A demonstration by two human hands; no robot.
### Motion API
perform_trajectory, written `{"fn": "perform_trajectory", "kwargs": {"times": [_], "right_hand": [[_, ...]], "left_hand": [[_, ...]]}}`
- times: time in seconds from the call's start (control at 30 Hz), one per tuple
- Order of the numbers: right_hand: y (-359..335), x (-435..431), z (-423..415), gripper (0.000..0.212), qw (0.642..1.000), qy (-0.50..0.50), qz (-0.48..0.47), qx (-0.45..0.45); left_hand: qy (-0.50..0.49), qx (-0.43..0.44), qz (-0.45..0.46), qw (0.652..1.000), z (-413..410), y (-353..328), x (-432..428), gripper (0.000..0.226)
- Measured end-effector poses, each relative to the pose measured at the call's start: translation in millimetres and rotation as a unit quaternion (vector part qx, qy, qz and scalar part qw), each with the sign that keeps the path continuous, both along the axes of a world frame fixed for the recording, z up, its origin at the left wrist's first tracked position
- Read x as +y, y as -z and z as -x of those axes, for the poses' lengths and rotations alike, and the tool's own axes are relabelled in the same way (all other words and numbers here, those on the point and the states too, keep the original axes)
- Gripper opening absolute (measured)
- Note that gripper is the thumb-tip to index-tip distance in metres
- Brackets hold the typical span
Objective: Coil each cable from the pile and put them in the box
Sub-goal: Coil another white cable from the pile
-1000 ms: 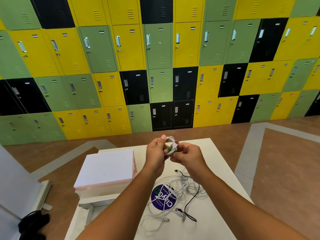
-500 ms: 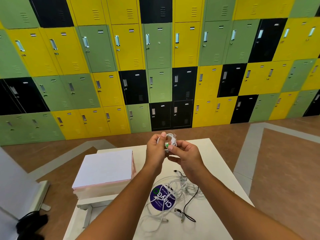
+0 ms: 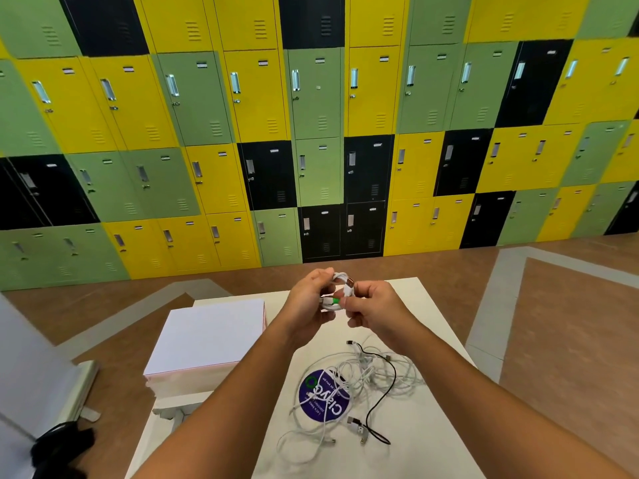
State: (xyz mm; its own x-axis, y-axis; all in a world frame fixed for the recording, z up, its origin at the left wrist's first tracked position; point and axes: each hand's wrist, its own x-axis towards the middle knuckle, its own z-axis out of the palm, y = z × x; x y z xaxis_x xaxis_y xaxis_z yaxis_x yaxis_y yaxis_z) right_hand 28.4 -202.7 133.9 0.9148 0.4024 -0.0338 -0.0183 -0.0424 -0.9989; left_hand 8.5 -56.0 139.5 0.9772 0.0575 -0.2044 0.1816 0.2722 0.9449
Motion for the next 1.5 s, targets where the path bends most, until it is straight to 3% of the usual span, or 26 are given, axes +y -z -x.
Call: {"fn": "perform_trajectory", "kwargs": {"times": [0.07, 0.33, 0.7, 0.9, 1.07, 1.23, 1.37, 1.5], "right_hand": [[0.5, -1.0, -0.7, 0.011, 1.000, 0.025, -0.004, 0.005], [2.9, 0.1, -3.8, 0.023, 0.988, 0.147, -0.052, -0.004], [17.8, 26.5, 5.5, 0.012, 0.985, 0.172, -0.011, 0.009], [28.1, 54.9, 22.5, 0.009, 0.991, 0.129, -0.026, 0.020], [39.2, 88.5, 37.5, 0.016, 0.996, 0.083, -0.011, 0.021], [55.8, 127.5, 59.0, 0.017, 0.998, -0.006, -0.011, 0.068], [69.9, 156.7, 82.1, 0.019, 0.990, -0.104, 0.039, 0.091], [95.5, 183.8, 106.8, 0.016, 0.980, -0.154, 0.113, 0.056]], "left_hand": [[-0.002, -0.014, -0.022, 1.000, 0.9, 0.7, 1.5, 0.024], [-0.122, -0.033, 0.043, 0.991, 5.0, 14.1, 6.4, 0.029], [-0.138, -0.044, -0.061, 0.987, 20.4, 26.2, 22.7, 0.019], [-0.128, 0.003, -0.062, 0.990, 48.0, 40.8, 57.1, 0.022], [-0.185, 0.016, -0.086, 0.979, 79.5, 53.3, 93.0, 0.025], [-0.198, 0.030, -0.120, 0.972, 118.6, 68.3, 139.1, 0.022], [-0.169, 0.077, -0.168, 0.968, 156.5, 86.8, 178.0, 0.030], [-0.133, 0.147, -0.151, 0.969, 184.5, 115.9, 206.5, 0.028]]}}
